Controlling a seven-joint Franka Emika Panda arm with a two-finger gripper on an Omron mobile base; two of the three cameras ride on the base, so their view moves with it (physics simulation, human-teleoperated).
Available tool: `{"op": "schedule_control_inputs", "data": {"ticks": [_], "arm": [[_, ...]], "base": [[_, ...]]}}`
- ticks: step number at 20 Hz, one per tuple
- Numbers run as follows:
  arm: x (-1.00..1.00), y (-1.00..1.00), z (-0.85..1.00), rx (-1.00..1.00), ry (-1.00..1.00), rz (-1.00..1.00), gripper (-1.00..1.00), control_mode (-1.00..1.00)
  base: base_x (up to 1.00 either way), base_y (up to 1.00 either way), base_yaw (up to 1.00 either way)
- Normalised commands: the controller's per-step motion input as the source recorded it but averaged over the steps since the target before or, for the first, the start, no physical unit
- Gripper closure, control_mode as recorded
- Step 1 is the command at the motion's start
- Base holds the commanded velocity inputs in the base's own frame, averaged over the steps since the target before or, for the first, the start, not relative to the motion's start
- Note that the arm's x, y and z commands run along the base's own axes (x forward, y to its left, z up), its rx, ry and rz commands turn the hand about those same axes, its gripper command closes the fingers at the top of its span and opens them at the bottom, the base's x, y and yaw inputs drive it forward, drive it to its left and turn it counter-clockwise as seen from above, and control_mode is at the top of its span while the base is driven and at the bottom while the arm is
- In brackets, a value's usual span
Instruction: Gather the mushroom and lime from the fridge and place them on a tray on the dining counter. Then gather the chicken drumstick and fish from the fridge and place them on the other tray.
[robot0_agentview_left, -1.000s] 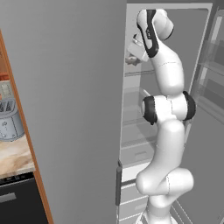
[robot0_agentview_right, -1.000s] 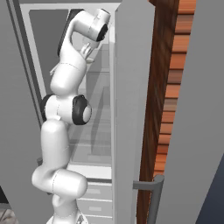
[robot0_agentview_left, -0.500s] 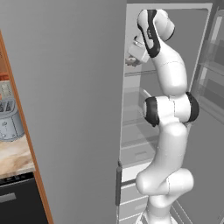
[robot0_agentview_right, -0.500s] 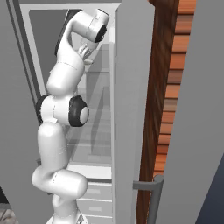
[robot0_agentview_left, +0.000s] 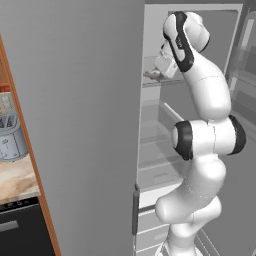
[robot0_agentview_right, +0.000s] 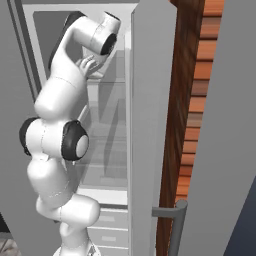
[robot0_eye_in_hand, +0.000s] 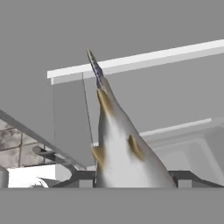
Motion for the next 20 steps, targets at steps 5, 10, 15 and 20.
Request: {"op": "schedule_control_inputs", "data": {"ticks": [5,10,15,20], "arm": [[-0.96,0.0,-0.1,0.0,-0.1,-0.15,1.0,-1.0],[-0.95,0.0,0.04,0.0,-0.02,-0.22,1.0,-1.0],[-1.0,0.0,0.14,-0.02,0.0,-0.34,1.0,-1.0],[-1.0,0.0,0.0,-0.06,-0.05,-0.41,1.0,-1.0]], "base": [[0.0,0.0,0.0],[0.0,0.0,0.0],[0.0,0.0,0.0],[0.0,0.0,0.0]]}}
